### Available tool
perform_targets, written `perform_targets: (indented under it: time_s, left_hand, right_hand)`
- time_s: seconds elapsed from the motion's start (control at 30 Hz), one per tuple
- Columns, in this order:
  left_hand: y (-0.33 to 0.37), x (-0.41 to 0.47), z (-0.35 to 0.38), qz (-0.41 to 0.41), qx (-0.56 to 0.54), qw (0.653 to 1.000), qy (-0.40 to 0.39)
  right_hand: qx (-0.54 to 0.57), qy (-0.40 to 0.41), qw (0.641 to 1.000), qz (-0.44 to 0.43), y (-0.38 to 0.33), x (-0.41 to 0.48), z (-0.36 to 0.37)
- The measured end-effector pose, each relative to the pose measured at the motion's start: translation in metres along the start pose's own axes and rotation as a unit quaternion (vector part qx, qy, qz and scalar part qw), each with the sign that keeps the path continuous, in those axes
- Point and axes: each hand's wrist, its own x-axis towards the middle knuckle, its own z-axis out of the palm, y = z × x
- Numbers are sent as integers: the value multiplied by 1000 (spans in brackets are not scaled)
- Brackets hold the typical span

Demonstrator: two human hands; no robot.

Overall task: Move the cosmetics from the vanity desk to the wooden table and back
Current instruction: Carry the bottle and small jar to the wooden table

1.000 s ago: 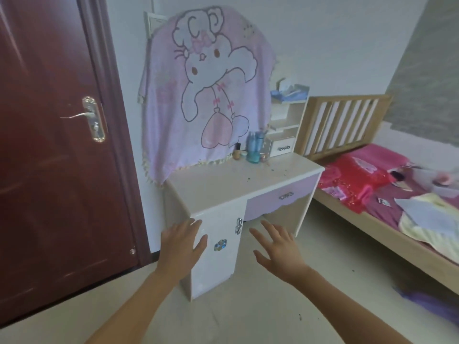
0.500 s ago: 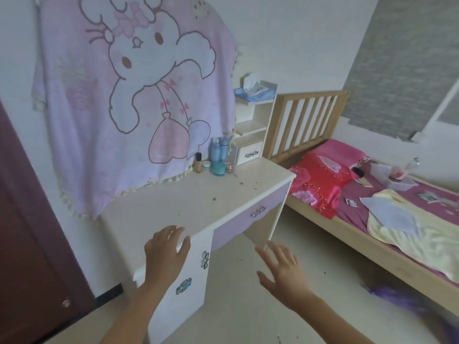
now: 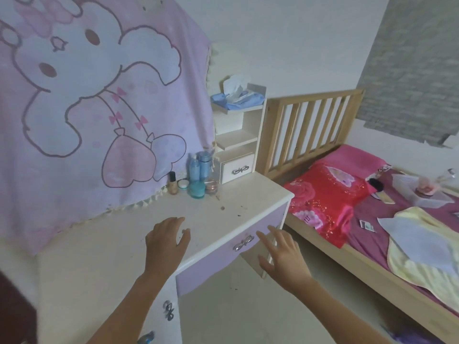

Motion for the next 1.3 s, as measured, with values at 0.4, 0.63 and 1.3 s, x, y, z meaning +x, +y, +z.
perform_targets:
  time_s: [0.4,0.63,1.3]
  left_hand:
    - [-45,37,43,-230,-18,973,20]
    - [-83,109,88,-273,-54,959,51]
    - [-156,273,201,-355,-131,925,-24]
  right_hand:
    - [60,8,994,-92,54,66,90]
    - [57,-10,989,-133,49,154,147]
    - [134,-146,956,-216,37,298,273]
